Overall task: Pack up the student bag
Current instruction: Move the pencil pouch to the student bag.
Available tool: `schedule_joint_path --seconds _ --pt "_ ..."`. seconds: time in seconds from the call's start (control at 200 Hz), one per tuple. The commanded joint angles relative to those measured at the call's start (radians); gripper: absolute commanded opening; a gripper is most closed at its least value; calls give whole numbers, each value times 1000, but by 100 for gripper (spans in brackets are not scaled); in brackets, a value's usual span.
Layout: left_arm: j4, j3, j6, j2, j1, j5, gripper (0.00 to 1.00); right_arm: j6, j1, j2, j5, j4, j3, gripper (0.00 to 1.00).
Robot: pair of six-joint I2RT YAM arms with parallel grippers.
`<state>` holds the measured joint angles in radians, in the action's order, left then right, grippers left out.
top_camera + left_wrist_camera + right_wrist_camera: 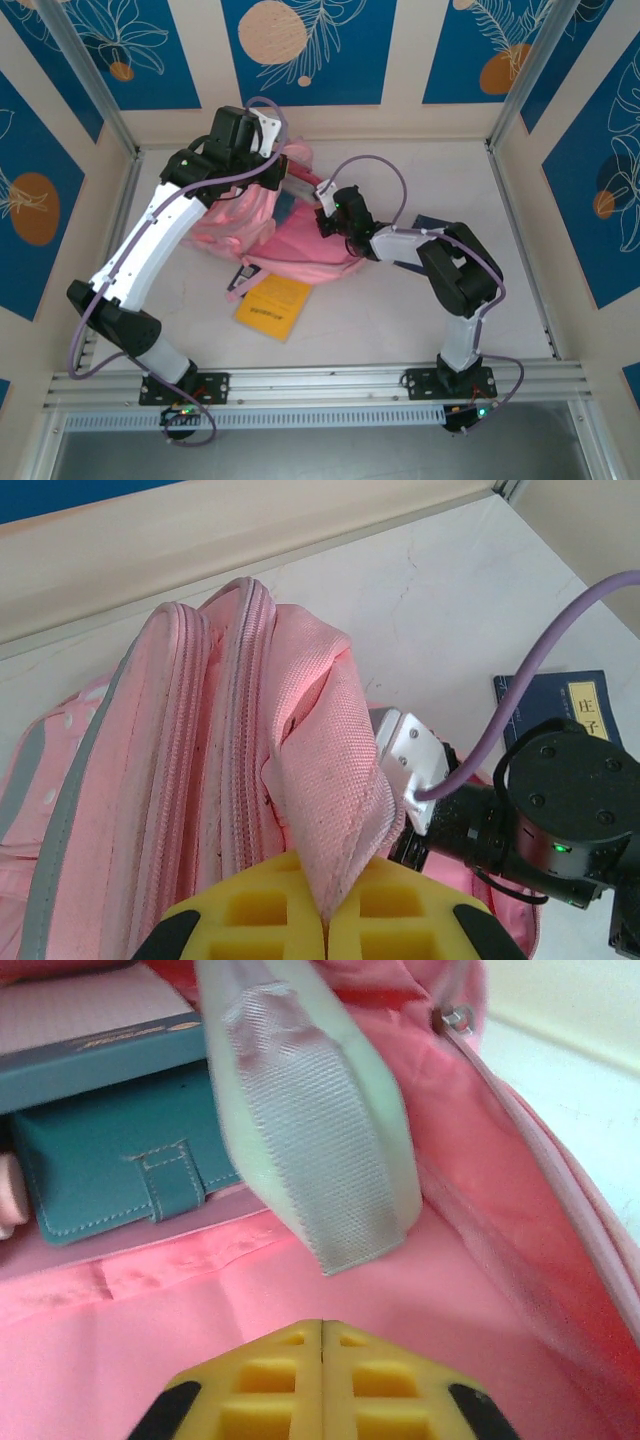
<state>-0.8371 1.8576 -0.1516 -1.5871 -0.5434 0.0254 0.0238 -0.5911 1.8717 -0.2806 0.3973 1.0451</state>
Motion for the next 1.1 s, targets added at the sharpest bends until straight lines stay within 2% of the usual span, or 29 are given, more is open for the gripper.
schedule_joint_path --seconds 0.0,0.16,0.54,0.62,0.735,0.86,0.95,1.015,1.095 --pt "95 60 -16 13 7 47 0 -98 24 27 17 -9 29 0" --pt "95 58 -18 12 7 64 0 -123 34 96 -9 -63 138 0" --pt "106 58 -34 -6 7 110 0 -152 -8 347 42 -275 579 0" --pt "107 55 -31 -10 7 100 0 -160 -13 377 61 -293 620 1" --pt "110 42 -31 -17 14 75 0 -161 -21 340 59 -272 570 6" --pt "109 32 -49 -33 26 25 0 -154 -21 221 30 -235 441 14" --pt "103 32 -66 -55 28 -17 0 -163 -16 114 12 -219 328 24" --pt "96 38 -82 -80 28 -11 0 -187 -13 27 -28 -209 245 33" --pt "92 44 -105 -114 27 33 0 -218 -16 -81 -95 -246 166 38"
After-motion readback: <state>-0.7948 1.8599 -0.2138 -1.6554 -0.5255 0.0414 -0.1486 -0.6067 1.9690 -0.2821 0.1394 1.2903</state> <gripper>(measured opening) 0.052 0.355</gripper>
